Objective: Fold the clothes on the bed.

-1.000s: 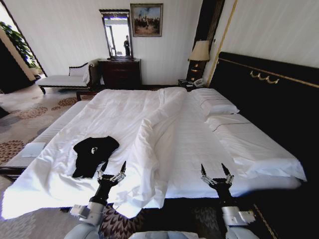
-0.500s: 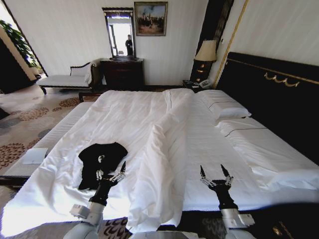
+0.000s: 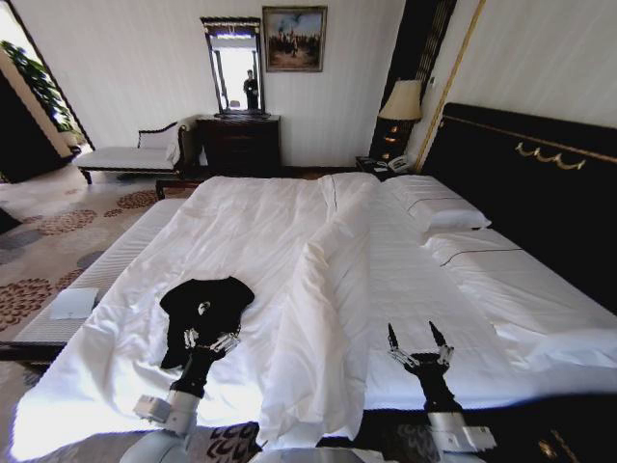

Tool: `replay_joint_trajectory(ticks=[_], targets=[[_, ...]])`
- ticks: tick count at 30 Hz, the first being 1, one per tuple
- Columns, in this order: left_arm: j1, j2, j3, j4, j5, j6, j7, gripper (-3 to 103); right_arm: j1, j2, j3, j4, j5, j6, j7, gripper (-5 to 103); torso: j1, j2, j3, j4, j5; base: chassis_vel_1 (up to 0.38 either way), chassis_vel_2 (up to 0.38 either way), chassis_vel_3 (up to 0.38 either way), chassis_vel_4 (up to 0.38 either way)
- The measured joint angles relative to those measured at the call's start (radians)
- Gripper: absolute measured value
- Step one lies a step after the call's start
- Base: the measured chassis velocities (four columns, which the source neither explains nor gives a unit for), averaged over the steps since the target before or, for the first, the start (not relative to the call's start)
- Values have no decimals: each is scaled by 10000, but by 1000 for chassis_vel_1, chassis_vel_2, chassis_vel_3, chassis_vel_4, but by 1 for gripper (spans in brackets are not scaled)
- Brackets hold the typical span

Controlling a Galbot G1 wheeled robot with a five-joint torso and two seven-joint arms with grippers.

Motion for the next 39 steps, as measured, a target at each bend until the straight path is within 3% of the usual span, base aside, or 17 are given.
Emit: replay_joint_trajectory(ticks=[8,10,12,16,22,25,27,30,32,35,39], targets=[[272,56,-16,-496,-91,-3,140,100,-462,527,-88,382,-321,445,273,100,0,1,0,0,-3,0,0,0,0],[577,-81,-67,-778,-350,-10,770,100,-479,348,-49,571,-377,313,694,100,0,1,0,1,1,0,0,0,0],[668,-173,-70,-860,-413,-11,960,100,-469,243,-48,654,-352,202,884,100,0,1,0,-1,1,0,0,0,0],[1333,-924,-121,-1114,-527,50,1763,100,-404,-557,-85,1122,-22,-676,1980,100,1,1,0,2,1,0,0,0,0],[1637,-1542,-53,-1038,-563,-6,1887,100,-189,-1272,-211,1132,345,-1068,2230,100,0,1,-1,3,0,0,0,0,0],[1933,-1873,-215,-1371,-588,-97,1402,100,-311,-1333,-787,1181,1442,-1220,1943,100,1,0,0,2,6,0,0,0,0],[1934,-1854,-294,-1415,-621,-104,1291,100,-359,-1341,-977,1210,1803,-1227,1843,100,1,0,1,2,3,0,0,0,0],[1888,-1284,-812,-1609,-1072,-111,655,100,-584,-1246,-1984,1371,3475,-1316,1113,100,0,1,-1,0,-5,0,0,0,0],[1930,-1136,-901,-1649,-1160,-117,591,100,-622,-1204,-2149,1386,3666,-1357,967,100,0,0,0,-3,-3,0,0,0,0],[2273,-211,-1450,-1789,-1460,-360,478,100,-712,-792,-3040,1288,3967,-1546,428,100,0,1,0,1,-3,0,0,0,0],[2266,73,-1930,-1739,-1463,-526,410,100,-744,-311,-3774,1080,3634,-1551,153,100,0,0,0,-2,-4,0,0,0,0]])
